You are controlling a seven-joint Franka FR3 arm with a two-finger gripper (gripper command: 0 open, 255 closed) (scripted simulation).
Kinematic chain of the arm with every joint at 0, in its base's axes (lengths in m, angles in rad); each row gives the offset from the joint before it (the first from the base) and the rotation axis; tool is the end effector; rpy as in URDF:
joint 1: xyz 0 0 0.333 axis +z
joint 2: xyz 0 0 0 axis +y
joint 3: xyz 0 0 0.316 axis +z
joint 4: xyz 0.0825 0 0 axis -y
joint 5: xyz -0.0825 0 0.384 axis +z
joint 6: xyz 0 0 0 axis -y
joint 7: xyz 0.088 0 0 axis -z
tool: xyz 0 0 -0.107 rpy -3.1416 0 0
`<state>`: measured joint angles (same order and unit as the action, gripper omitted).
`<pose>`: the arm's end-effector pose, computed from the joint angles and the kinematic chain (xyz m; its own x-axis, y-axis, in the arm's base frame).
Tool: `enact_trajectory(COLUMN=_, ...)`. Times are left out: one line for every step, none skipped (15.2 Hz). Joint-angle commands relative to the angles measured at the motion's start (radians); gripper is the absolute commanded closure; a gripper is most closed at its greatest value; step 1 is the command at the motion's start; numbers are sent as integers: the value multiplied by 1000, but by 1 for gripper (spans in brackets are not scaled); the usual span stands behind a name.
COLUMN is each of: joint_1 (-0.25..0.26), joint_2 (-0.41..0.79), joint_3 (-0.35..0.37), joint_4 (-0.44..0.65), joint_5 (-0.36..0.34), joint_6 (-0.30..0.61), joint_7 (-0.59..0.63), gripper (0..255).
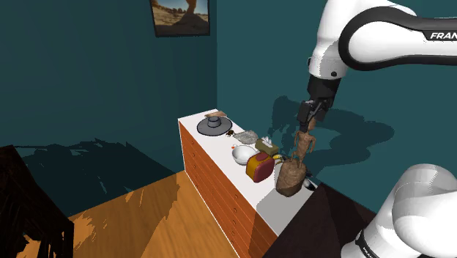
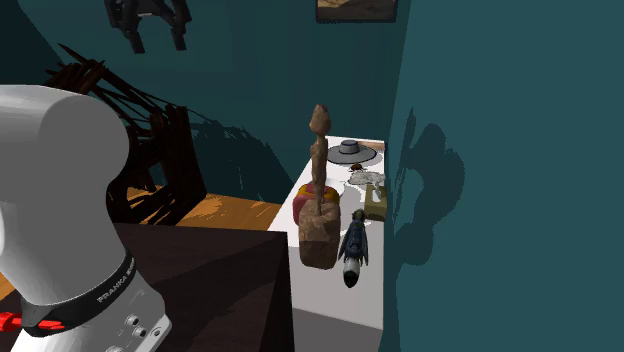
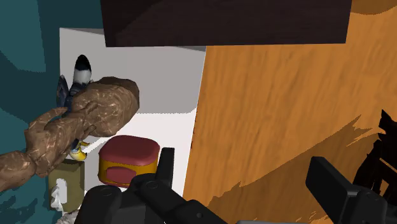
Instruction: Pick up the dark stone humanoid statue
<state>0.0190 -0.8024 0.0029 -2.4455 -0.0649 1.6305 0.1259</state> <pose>0.3058 0.0003 0.5586 0.9949 -0.1006 -0.0043 -0.1001 -0.9927 0.0678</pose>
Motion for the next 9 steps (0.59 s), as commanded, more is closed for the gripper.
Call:
enact_trajectory(joint_1=0, joint_2=0, joint_3=0, joint_4=0, joint_5=0, joint_6=0, joint_7=0, gripper=0)
enact_trajectory(joint_1=-7, joint_2=20, joint_3=-21, joint_4=-1, joint_5=-12, joint_6=17, joint_7=-22, gripper=0)
enact_trajectory(joint_1=-14, joint_2=42, joint_3=-42, joint_4=-2, joint_5=-24, joint_6=34, joint_7=-44, gripper=0)
enact_trajectory(joint_1=-21, joint_2=65, joint_3=-63, joint_4=-1, joint_5=-36, joint_6=51, joint_7=-65, gripper=0)
enact_trajectory(joint_1=-28, joint_2=89, joint_3=-83, joint_4=2, joint_5=-47, joint_6=68, joint_7=-87, gripper=0)
enact_trajectory(joint_1=-35, joint_2=115, joint_3=-103, joint_4=6, joint_5=-57, joint_6=85, joint_7=-108, gripper=0)
enact_trajectory(joint_1=-41, joint_2=141, joint_3=-123, joint_4=11, joint_5=-66, joint_6=102, joint_7=-130, gripper=0)
enact_trajectory(joint_1=-47, joint_2=169, joint_3=-143, joint_4=17, joint_5=-75, joint_6=119, joint_7=-151, gripper=0)
enact_trajectory(joint_1=-52, joint_2=198, joint_3=-162, joint_4=25, joint_5=-82, joint_6=136, joint_7=-172, gripper=0)
